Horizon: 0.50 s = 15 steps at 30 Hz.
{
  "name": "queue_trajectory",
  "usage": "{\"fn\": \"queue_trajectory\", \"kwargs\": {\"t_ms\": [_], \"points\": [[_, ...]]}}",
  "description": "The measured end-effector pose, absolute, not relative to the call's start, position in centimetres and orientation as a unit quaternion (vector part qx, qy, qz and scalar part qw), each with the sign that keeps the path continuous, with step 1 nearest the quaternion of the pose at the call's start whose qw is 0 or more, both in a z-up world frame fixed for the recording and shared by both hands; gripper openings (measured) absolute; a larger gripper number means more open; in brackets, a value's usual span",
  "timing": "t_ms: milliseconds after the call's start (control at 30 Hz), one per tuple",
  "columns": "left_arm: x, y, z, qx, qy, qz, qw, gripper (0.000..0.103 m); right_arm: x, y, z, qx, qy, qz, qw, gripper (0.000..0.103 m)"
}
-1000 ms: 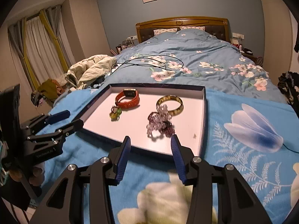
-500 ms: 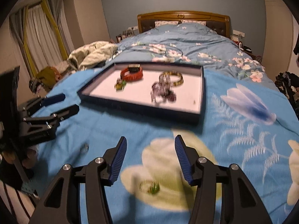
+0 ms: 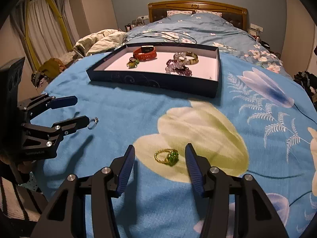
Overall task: Organize jewelry
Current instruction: 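Grasp the gold green-stone ring with the right tool while the left tool grasps the silver ring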
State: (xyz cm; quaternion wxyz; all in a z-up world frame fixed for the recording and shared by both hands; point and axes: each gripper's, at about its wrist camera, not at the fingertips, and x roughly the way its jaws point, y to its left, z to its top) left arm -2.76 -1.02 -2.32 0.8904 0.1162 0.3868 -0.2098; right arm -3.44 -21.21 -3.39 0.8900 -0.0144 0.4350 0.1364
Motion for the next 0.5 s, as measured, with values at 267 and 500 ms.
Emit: {"fn": "queue_trajectory", "kwargs": {"t_ms": [267, 500], "points": [[-2.0, -1.8, -3.1, 0.119, 0.410, -0.208, 0.880, 0.056, -3.8, -21.4, -3.6, -0.019, 0.432, 0.127, 0.893, 0.038], [-1.6, -2.0, -3.3, 0.117, 0.419, -0.208, 0.876, 0.047, -3.7, -21.4, -3.6, -0.025, 0.428, 0.124, 0.895, 0.020]]}}
